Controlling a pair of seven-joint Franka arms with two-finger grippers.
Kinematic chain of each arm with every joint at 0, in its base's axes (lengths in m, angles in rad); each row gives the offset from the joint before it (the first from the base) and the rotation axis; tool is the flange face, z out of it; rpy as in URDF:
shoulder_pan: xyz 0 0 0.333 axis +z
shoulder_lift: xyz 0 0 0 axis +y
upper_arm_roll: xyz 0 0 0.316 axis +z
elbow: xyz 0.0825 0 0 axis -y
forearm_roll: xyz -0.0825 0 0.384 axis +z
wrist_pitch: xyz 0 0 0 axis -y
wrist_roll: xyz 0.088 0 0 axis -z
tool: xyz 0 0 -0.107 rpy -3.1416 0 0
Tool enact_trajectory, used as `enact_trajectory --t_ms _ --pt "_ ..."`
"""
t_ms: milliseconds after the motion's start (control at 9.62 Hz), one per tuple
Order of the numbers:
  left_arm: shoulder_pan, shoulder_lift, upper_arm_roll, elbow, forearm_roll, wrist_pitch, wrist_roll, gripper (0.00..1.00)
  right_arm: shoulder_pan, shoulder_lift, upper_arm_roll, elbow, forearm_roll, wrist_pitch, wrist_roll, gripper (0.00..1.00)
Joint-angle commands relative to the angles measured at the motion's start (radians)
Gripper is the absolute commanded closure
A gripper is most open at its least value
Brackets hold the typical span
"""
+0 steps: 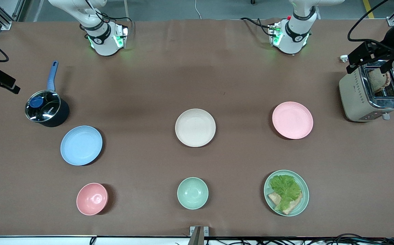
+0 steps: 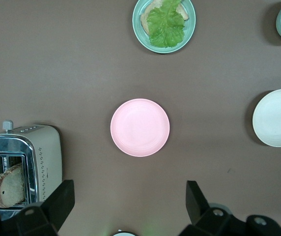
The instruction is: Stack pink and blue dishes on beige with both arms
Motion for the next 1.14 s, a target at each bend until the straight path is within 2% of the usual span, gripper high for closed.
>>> enact_trajectory --t_ms 0,416,623,831,1039 --pt "0.002 -0.017 -0.001 -0.052 0.016 0.016 0.015 0.00 -0.006 -0.025 0.005 -0.020 -0.011 0.000 -0.005 0.00" --pt "0.008 0.012 0.006 -0.046 0.006 0.013 0.044 0.00 -0.037 0.002 0.001 -0.013 -0.007 0.002 -0.031 0.00" --pt "0.007 0.029 0.054 -0.068 -0.029 0.032 0.050 0.02 -0.080 0.074 -0.030 -0.013 0.015 0.032 -0.054 0.00" --pt "0.008 0.028 0.101 -0.188 -0.065 0.148 0.067 0.02 -0.080 0.195 -0.097 -0.023 0.089 0.113 -0.143 0.00" --pt "0.010 0.029 0.162 -0.351 -0.112 0.319 0.172 0.02 -0.091 0.321 -0.159 -0.066 0.195 0.211 -0.349 0.00"
